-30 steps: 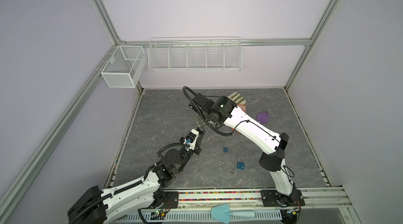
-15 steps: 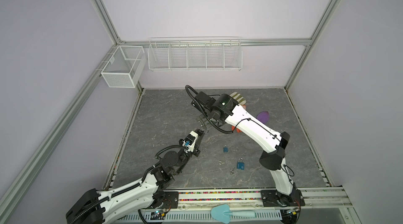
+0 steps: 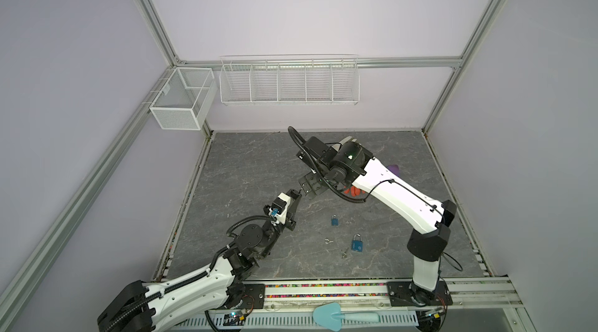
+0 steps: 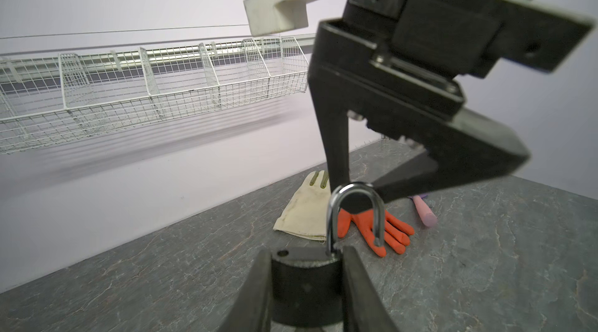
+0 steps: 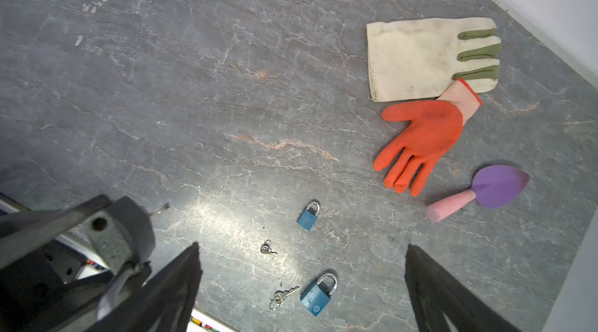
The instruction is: Unlock with the key
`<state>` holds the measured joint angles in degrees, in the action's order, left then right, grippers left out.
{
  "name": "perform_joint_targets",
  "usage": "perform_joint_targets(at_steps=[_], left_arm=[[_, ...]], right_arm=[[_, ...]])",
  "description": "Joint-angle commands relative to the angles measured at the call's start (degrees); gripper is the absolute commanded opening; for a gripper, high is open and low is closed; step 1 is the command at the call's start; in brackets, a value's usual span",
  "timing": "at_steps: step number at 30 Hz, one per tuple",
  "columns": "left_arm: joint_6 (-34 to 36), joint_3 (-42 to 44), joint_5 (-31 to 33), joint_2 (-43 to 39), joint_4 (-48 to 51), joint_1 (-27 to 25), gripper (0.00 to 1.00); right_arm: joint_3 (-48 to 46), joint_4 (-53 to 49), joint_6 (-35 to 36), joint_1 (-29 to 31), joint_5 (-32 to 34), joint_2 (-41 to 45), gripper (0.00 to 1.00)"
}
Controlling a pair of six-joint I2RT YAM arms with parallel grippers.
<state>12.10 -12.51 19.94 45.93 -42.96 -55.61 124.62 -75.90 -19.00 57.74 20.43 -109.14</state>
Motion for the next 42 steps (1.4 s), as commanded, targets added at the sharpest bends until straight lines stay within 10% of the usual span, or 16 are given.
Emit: perform_joint_targets(at_steps=[1, 42], left_arm=[[-1.0, -0.2, 0.1, -0.9, -2.5, 0.0, 0.0], [-5.8, -2.7, 4.1, -3.4, 3.3, 0.0, 0.0]], right_arm=[[-3.7, 5.4, 1.8, -0.2, -4.0, 3.6, 1.0], [-11.9, 13.3, 5.6, 1.7, -4.3, 9.3, 0.99]])
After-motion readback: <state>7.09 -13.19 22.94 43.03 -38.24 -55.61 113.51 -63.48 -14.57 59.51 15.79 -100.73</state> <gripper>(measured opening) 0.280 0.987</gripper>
